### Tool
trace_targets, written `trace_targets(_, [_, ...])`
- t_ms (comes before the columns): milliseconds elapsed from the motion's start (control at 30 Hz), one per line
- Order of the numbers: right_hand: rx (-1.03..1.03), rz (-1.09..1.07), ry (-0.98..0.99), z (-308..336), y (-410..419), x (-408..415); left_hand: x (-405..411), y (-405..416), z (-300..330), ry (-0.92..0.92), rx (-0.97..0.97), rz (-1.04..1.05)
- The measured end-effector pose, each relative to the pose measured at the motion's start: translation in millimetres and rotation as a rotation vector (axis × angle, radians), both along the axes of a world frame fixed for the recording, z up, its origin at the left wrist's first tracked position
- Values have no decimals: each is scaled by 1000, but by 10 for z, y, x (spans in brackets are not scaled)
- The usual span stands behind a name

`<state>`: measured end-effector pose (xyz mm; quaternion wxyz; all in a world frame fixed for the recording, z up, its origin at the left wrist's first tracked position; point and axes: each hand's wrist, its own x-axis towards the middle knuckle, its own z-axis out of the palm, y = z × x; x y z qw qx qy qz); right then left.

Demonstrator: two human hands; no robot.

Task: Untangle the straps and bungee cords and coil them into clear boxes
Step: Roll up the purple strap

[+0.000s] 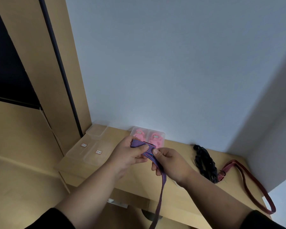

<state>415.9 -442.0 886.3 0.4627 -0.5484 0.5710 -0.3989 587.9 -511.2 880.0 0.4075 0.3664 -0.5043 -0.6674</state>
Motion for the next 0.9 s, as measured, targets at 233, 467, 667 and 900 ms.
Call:
trace_targets(233, [89, -22, 38, 56, 21, -26, -25, 14, -54, -119, -48, 31])
trace_targets(467, [383, -148, -281, 88, 12, 16, -49, 100, -155, -565, -531, 114])
trace_targets(667, [356, -206, -401, 85, -43, 73, -57, 201, -266, -531, -633, 17])
trace_targets(900, [125, -247, -397, 101, -44, 42, -67, 279, -210, -229, -149, -85])
